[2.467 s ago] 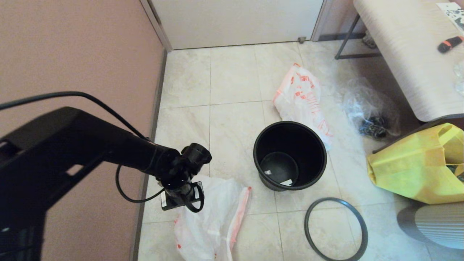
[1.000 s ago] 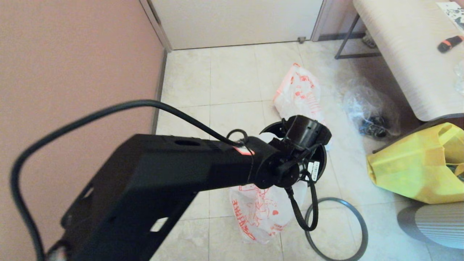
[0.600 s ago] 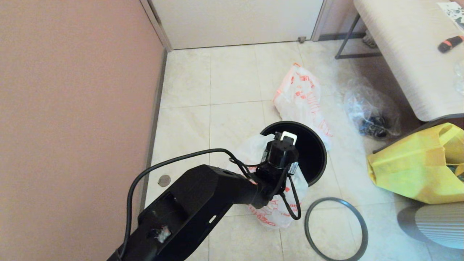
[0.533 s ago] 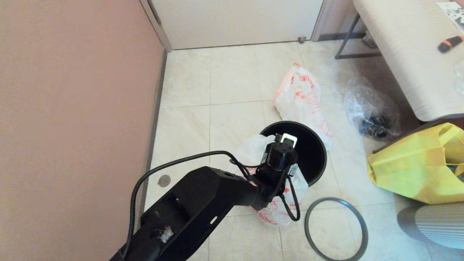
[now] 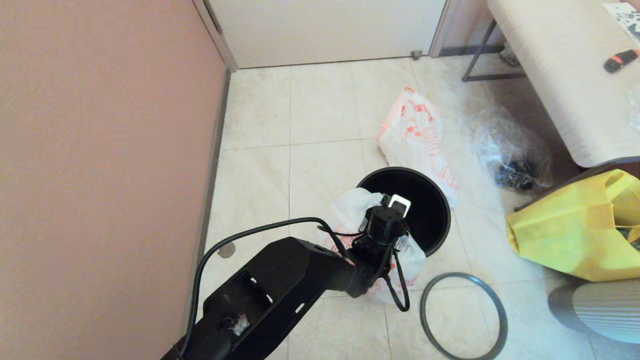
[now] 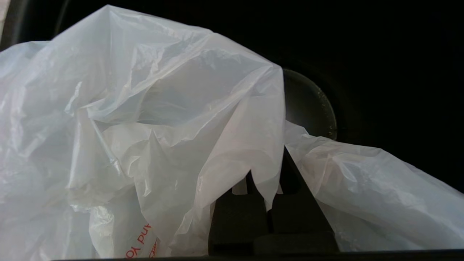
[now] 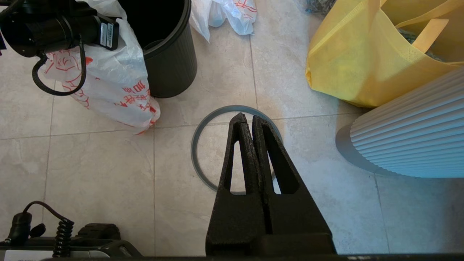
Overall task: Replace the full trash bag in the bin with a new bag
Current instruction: Put the new garbage bag on the trash can
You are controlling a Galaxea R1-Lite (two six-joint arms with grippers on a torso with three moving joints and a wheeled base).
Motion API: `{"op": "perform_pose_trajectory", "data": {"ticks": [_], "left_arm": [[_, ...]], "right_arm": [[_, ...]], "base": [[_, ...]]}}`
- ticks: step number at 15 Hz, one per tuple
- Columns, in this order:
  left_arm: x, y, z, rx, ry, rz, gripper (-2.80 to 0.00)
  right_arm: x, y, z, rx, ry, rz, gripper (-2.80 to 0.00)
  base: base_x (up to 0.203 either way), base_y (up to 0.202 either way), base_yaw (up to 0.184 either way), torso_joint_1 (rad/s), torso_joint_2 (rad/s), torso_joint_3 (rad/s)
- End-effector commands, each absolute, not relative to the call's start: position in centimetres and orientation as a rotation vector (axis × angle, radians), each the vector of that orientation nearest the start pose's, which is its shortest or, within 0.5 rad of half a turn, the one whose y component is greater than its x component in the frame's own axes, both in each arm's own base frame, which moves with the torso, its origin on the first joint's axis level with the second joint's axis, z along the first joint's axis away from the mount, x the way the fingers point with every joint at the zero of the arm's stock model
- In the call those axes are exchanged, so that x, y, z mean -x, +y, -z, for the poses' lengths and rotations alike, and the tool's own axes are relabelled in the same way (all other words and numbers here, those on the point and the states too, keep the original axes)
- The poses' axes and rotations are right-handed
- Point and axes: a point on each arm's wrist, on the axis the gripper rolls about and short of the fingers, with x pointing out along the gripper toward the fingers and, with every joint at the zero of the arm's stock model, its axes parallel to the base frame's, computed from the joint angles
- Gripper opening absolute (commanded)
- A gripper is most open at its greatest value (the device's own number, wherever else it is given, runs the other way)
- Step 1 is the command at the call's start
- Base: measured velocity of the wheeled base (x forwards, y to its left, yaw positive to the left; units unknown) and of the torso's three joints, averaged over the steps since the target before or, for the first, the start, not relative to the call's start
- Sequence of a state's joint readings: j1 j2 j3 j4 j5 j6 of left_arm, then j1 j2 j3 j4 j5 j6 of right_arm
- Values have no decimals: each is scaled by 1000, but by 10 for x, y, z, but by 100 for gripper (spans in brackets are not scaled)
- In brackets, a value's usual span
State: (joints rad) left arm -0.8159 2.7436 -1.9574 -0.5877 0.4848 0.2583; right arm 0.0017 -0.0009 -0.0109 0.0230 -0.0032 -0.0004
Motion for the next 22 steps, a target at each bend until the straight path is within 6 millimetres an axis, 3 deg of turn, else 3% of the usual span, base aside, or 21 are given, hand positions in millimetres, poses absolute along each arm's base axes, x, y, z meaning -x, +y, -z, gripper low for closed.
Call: {"op": "perform_pose_trajectory", "data": {"ticks": [1, 4, 8, 11, 13, 18, 20, 22], "left_arm": [[-385, -394, -26, -388, 112, 334, -280], [-375, -403, -36, -424, 78, 345, -280], [-345, -427, -64, -338, 29, 393, -280], [-343, -426, -68, -284, 43, 375, -280], [-333, -430, -82, -215, 65, 380, -280], [-302, -451, -73, -250, 142, 483, -280], [-302, -452, -67, -257, 154, 502, -280], [-304, -449, -78, -236, 140, 507, -280]], "right_arm": [[24, 0, -76, 1, 12, 1, -280], [24, 0, -76, 0, 12, 1, -280], [24, 0, -76, 2, 12, 2, -280], [24, 0, -76, 1, 12, 0, -280], [24, 0, -76, 1, 12, 1, -280], [24, 0, -76, 1, 12, 1, -280], [24, 0, -76, 1, 12, 1, -280], [24, 0, -76, 1, 12, 1, -280]], "base": [[0, 0, 0, 0, 0, 0], [0, 0, 0, 0, 0, 0], [0, 0, 0, 0, 0, 0], [0, 0, 0, 0, 0, 0], [0, 0, 0, 0, 0, 0], [0, 0, 0, 0, 0, 0], [0, 0, 0, 0, 0, 0], [0, 0, 0, 0, 0, 0]]}}
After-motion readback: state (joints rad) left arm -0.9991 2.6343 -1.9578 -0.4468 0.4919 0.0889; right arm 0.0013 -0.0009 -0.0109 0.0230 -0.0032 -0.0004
